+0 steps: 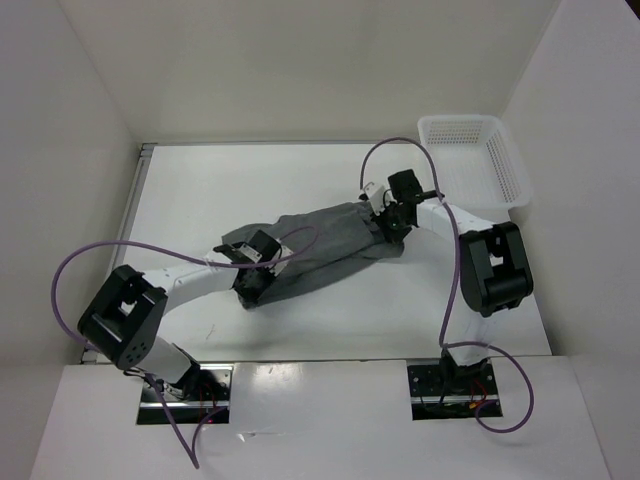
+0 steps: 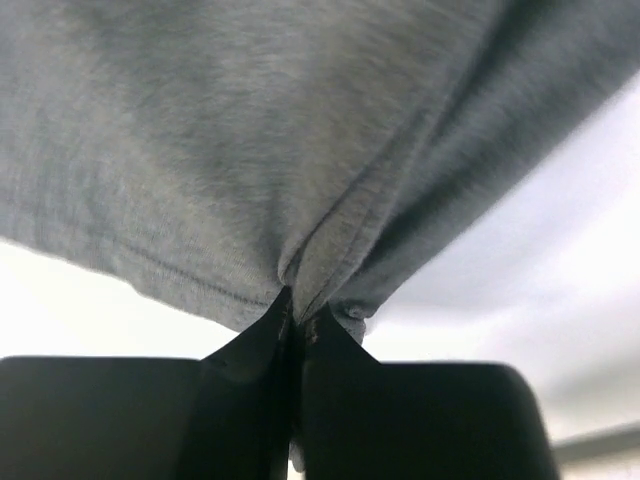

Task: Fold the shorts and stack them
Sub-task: Fold the shorts

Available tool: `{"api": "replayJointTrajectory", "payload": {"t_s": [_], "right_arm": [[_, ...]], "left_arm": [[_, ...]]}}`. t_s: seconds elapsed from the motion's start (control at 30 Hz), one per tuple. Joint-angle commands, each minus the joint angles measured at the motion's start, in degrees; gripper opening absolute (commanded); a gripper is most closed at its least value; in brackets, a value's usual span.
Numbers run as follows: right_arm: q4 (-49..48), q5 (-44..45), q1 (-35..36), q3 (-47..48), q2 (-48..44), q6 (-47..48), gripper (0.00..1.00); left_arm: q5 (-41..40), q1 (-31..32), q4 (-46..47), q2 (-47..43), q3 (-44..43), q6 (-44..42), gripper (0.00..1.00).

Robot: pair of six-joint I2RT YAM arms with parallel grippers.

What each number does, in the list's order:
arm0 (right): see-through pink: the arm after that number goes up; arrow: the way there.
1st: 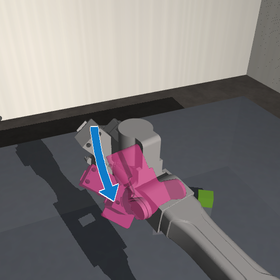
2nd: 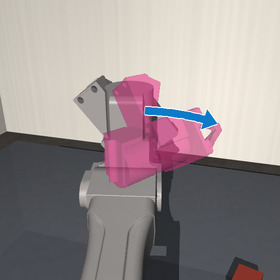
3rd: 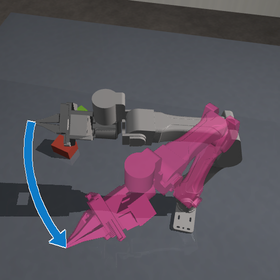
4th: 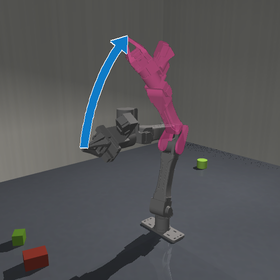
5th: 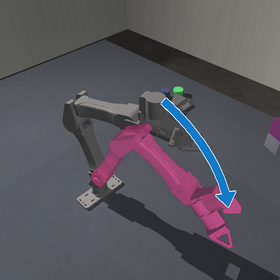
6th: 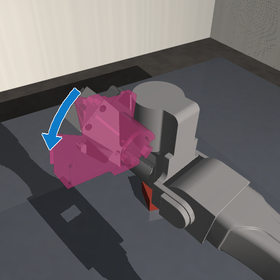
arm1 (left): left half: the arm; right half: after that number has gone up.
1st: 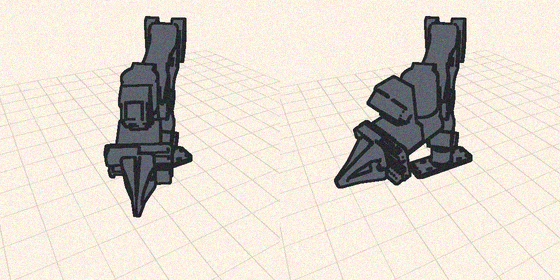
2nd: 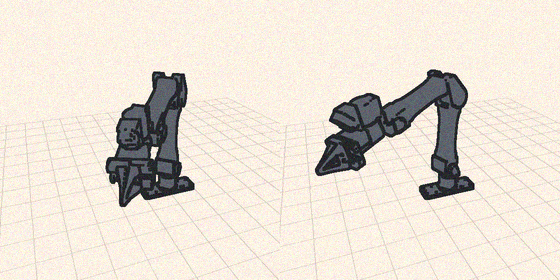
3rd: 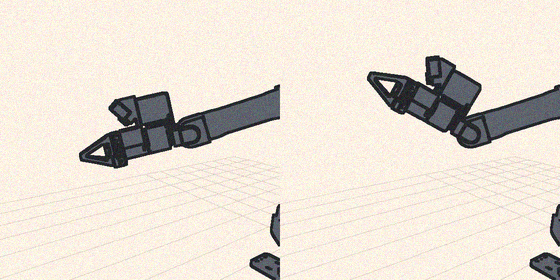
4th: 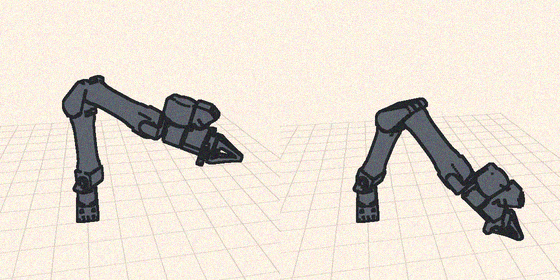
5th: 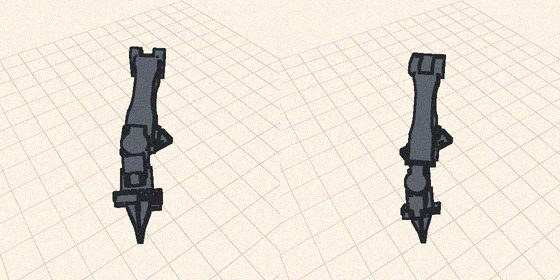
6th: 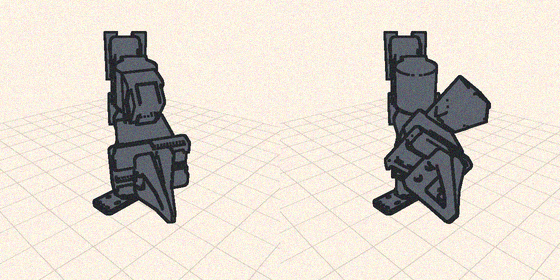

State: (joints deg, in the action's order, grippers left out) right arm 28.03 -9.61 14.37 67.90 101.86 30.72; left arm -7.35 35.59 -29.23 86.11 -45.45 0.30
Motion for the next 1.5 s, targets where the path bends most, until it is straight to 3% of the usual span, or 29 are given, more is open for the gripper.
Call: {"api": "replayJointTrajectory", "payload": {"t_s": [0.0, 0.17, 0.27, 0.3, 0.33, 0.37, 0.47, 0.53, 0.6, 0.73, 0.93, 1.07, 1.47], "right_arm": [[1.2, 1.7, 3.6, -2.8, -2.8, 4.7, 0.03], [9.0, -4.0, 10.4, -6.4, -8.4, 6.9, 0.00], [10.3, -7.0, 12.9, -7.2, -10.3, 5.1, 0.15], [10.3, -7.7, 12.9, -7.2, -10.8, 4.2, 0.34], [10.3, -8.5, 12.9, -6.4, -10.8, 3.3, 0.38], [10.3, -9.0, 12.9, -5.8, -10.8, 1.9, 0.44], [10.3, -9.0, 12.9, -3.0, -11.9, 1.4, 0.50], [10.3, -8.3, 12.9, -1.9, -12.0, 1.4, 0.50], [10.3, -7.8, 12.9, -1.3, -12.5, 1.4, 0.50], [10.3, -7.1, 12.9, -1.3, -11.9, 3.6, 0.50], [9.2, -5.5, 12.9, -1.8, -11.3, 4.2, 0.49], [9.2, -5.5, 12.9, -3.0, -12.0, 4.7, 0.48], [9.2, -2.7, 12.9, -6.9, -12.6, 7.6, 0.47]], "left_arm": [[-9.7, -7.3, 1.7, -1.5, 2.4, -0.3, 0.00], [-14.5, -16.7, 11.7, -5.3, 4.2, -0.3, 0.00], [-14.4, -20.3, 14.5, -5.3, 4.2, -0.3, 0.02], [-14.4, -20.9, 14.6, -5.9, 3.5, -0.3, 0.07], [-12.1, -21.5, 13.4, -5.9, 2.9, -0.3, 0.27], [-10.4, -21.5, 9.3, -6.6, 2.2, -0.3, 0.37], [0.8, -22.1, -1.7, -13.9, -1.6, -0.3, 0.59], [7.9, -22.6, -6.9, -17.8, -4.8, -0.3, 0.63], [16.2, -24.8, -9.5, -22.6, -6.5, -0.3, 0.66], [19.2, -28.7, -5.1, -21.9, -8.5, -0.3, 0.59], [19.2, -37.6, -8.5, -2.9, -15.7, -0.3, 0.50], [22.7, -43.0, -13.4, 3.5, -19.7, -0.3, 0.50], [27.0, -44.1, -20.2, 7.2, -17.7, -0.3, 0.58]]}}
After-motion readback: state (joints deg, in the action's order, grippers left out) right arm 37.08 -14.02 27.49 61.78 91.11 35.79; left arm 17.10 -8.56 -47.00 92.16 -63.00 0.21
